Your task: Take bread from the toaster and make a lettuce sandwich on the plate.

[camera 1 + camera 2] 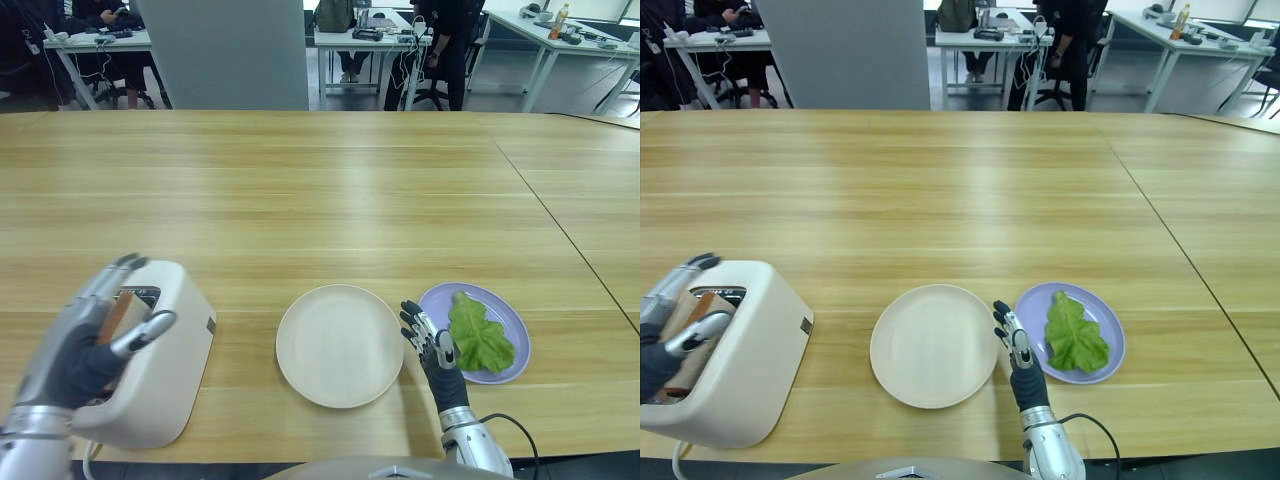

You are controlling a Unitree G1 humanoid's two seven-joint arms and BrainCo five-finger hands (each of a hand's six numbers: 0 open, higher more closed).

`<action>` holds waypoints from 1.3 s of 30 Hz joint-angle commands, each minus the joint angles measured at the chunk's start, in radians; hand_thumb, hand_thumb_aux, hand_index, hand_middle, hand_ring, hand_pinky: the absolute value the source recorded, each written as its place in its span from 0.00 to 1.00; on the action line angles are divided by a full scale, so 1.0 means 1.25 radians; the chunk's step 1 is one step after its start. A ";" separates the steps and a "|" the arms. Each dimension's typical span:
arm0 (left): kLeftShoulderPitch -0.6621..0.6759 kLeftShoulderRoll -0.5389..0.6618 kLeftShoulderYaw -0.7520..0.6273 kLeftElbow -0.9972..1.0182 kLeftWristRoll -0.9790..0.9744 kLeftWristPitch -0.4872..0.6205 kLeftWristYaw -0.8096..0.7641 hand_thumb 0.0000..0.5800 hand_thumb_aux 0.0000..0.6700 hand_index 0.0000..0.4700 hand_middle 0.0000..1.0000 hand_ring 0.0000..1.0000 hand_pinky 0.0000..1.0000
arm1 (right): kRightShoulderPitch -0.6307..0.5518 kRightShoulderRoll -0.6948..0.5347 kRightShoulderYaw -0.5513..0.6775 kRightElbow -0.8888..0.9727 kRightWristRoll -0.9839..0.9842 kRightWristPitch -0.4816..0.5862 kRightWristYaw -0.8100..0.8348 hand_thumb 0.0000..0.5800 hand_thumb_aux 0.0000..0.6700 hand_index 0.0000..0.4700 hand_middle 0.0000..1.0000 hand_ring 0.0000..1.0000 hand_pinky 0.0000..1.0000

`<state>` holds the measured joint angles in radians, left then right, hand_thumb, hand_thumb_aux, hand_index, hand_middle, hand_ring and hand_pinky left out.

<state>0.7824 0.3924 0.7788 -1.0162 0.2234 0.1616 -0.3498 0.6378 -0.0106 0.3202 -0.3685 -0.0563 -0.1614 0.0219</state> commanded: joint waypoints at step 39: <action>0.102 0.023 0.115 0.300 0.214 -0.196 -0.032 1.00 1.00 0.98 0.00 0.00 0.00 | -0.025 0.007 -0.072 0.058 0.008 -0.048 -0.033 0.00 0.00 0.00 0.02 0.02 0.02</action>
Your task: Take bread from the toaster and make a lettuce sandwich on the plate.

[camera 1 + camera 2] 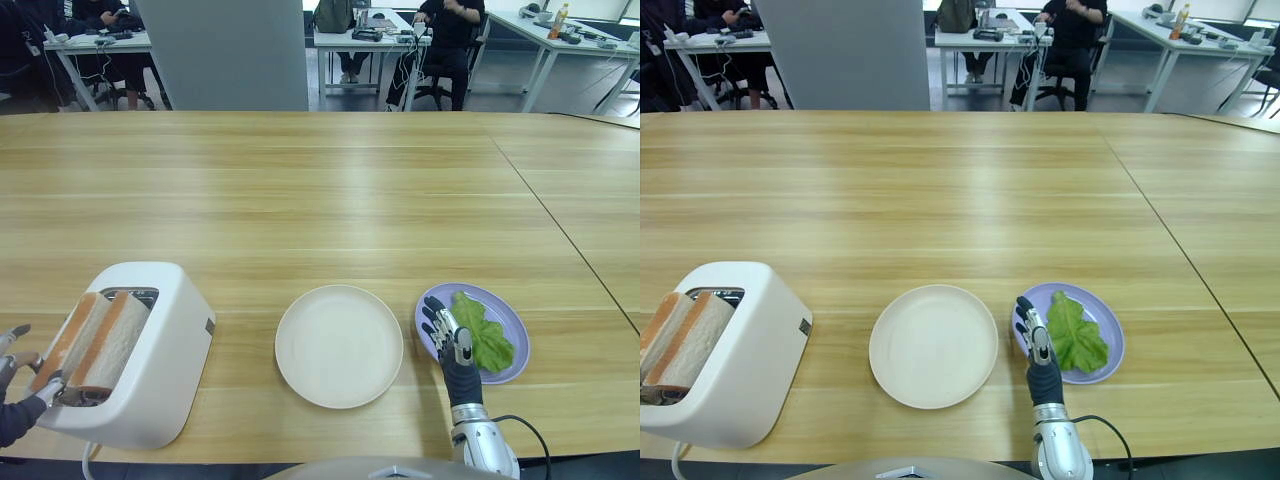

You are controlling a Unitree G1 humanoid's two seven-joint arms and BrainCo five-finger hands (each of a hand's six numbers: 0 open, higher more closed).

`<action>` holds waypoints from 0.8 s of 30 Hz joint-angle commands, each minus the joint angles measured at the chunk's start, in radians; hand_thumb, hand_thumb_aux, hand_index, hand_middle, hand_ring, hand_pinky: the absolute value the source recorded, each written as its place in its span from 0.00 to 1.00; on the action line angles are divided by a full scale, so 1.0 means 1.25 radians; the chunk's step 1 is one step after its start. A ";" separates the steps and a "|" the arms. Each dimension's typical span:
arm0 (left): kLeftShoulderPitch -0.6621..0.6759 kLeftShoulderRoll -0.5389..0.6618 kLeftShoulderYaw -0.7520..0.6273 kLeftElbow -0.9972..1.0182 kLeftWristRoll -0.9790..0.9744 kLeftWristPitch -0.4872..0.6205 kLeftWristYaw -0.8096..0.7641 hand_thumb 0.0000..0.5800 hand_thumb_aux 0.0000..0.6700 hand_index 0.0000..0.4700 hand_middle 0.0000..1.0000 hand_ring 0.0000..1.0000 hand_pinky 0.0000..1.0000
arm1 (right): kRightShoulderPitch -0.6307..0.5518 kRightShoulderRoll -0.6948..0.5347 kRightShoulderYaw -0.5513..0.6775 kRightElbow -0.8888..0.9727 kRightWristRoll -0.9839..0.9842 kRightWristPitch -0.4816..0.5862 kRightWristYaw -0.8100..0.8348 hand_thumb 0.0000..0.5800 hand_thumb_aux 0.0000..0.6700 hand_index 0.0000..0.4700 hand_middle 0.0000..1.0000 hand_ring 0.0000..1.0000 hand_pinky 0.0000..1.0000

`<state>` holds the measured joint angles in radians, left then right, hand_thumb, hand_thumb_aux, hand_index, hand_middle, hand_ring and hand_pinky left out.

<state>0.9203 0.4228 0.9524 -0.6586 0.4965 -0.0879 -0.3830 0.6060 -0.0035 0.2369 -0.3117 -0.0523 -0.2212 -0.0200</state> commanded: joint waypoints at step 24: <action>-0.297 -0.022 -0.001 -0.047 -0.257 0.145 0.051 1.00 1.00 0.98 0.79 0.79 0.79 | 0.000 0.005 0.010 0.026 -0.009 0.003 0.000 0.00 0.00 0.00 0.02 0.02 0.02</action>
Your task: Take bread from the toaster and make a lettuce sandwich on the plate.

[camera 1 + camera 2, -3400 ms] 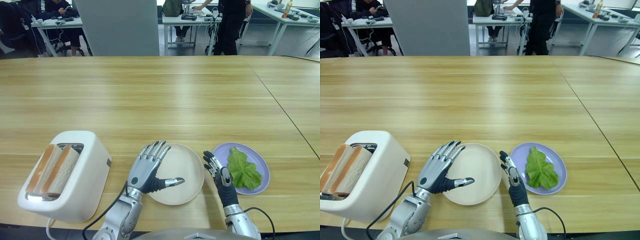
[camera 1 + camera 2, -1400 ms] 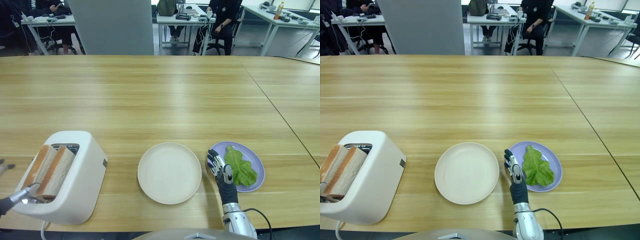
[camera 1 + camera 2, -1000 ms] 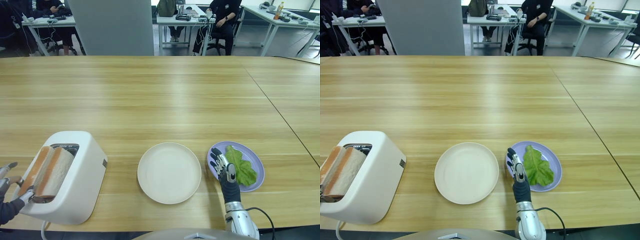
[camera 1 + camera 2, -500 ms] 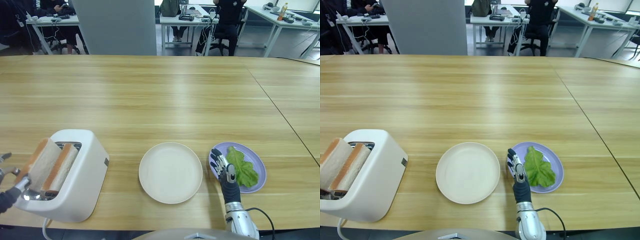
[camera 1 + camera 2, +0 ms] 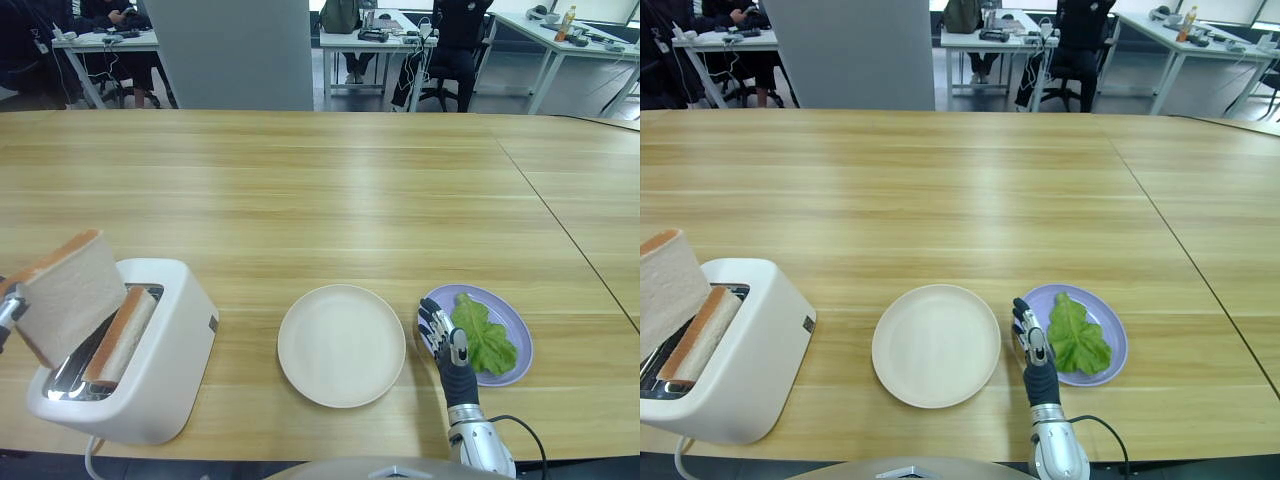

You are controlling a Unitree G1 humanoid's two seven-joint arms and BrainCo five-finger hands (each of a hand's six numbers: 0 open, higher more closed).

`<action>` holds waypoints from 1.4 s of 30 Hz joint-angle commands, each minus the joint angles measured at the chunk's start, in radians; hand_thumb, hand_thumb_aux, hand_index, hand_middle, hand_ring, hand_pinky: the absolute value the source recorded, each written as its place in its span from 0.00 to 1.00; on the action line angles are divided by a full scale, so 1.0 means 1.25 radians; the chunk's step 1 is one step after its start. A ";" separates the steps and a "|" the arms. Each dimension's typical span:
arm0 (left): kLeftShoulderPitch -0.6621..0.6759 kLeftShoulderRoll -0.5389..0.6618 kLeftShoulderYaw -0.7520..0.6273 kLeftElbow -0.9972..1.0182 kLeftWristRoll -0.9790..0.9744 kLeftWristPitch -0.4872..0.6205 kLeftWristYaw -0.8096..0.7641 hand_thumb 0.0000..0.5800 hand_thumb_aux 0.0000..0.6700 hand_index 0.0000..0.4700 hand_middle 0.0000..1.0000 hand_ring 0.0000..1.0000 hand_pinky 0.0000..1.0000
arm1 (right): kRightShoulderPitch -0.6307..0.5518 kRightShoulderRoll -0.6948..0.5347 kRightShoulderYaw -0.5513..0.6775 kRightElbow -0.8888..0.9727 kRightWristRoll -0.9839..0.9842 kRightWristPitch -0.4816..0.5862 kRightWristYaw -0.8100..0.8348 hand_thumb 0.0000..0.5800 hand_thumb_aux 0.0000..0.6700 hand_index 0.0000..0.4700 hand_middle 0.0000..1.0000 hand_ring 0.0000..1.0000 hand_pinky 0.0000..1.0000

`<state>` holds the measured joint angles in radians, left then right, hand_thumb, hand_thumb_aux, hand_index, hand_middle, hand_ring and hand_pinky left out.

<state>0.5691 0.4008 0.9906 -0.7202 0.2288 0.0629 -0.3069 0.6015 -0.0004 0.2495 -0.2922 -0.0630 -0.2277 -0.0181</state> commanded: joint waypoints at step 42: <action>-0.417 -0.111 -0.401 -0.012 -0.466 0.522 0.147 1.00 1.00 0.98 1.00 1.00 1.00 | -0.024 -0.002 -0.010 -0.009 -0.004 0.018 0.000 0.00 0.00 0.00 0.03 0.03 0.03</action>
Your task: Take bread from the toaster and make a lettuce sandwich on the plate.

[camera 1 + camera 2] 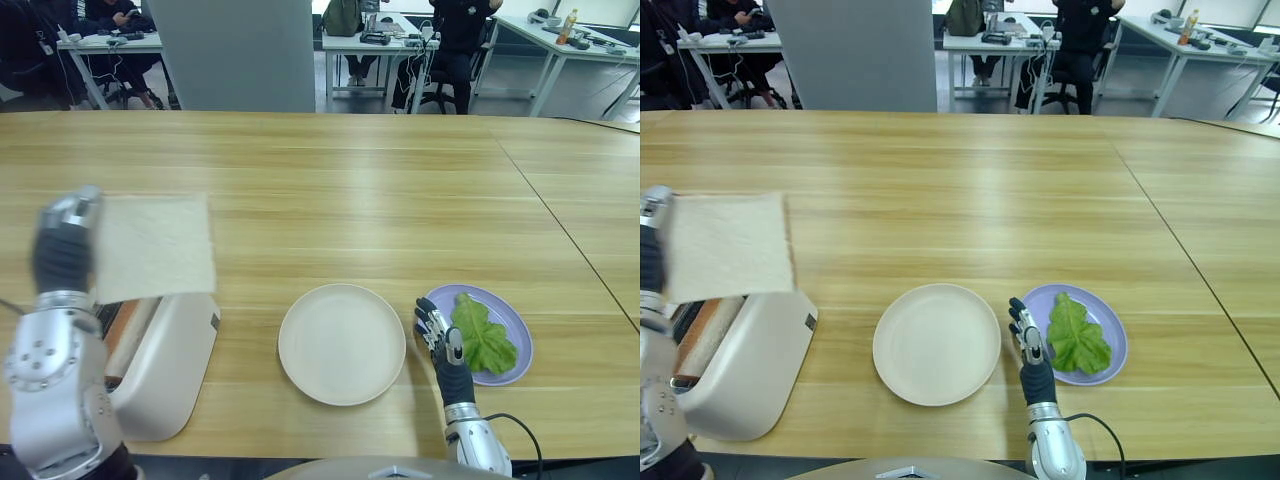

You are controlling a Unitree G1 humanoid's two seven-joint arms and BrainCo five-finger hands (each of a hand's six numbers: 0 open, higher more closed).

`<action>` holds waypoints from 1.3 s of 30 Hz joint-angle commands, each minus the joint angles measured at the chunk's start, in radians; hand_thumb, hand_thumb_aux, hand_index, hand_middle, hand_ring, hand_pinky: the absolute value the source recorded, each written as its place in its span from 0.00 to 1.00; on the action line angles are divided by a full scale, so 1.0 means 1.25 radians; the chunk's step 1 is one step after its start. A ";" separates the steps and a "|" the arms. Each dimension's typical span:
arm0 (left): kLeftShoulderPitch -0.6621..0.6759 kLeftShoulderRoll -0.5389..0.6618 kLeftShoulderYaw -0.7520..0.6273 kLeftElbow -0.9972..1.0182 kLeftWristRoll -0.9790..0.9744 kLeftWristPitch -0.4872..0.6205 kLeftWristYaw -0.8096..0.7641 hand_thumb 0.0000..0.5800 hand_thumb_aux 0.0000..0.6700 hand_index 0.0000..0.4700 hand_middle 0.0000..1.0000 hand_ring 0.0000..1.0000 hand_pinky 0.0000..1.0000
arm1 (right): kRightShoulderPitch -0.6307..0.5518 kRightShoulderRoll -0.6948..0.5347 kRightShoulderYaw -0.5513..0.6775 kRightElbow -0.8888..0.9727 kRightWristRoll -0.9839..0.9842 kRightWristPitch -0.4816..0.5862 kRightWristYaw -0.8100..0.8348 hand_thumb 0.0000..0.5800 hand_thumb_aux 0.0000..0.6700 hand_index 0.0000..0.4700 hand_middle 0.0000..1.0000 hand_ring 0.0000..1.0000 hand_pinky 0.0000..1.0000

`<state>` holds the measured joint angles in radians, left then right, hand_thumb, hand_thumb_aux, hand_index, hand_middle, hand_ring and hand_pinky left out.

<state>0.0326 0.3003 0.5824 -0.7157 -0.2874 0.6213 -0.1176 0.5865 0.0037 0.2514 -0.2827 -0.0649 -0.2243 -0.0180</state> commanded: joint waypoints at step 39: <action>0.148 -0.352 -0.777 0.388 0.222 -0.173 0.365 1.00 1.00 0.98 1.00 1.00 1.00 | -0.102 -0.335 -0.225 -0.176 -0.424 0.167 0.020 0.00 0.00 0.00 0.01 0.01 0.01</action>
<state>0.2078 -0.0525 -0.3264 -0.2846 -0.0447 0.4402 0.3211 0.4672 -0.3867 -0.0125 -0.5072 -0.5246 -0.0128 0.0031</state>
